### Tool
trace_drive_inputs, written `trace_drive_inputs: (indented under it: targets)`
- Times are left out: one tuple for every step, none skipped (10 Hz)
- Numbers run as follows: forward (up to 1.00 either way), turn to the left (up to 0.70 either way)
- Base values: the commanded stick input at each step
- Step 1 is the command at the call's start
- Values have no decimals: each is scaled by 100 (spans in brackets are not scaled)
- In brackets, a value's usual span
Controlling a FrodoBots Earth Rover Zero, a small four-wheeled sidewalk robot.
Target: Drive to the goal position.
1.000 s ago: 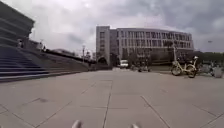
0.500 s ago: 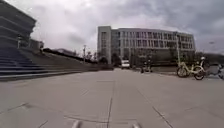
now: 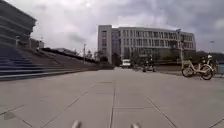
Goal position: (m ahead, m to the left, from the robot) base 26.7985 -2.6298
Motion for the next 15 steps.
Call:
trace_drive_inputs:
  targets:
    - [85, 0]
    - [85, 0]
    - [85, 0]
    - [85, 0]
    - [85, -2]
    - [85, -14]
    - [85, -34]
    - [85, -21]
    - [85, 0]
    - [85, 0]
    - [85, 0]
    - [85, 0]
    - [85, 0]
    - [85, 0]
    - [85, 0]
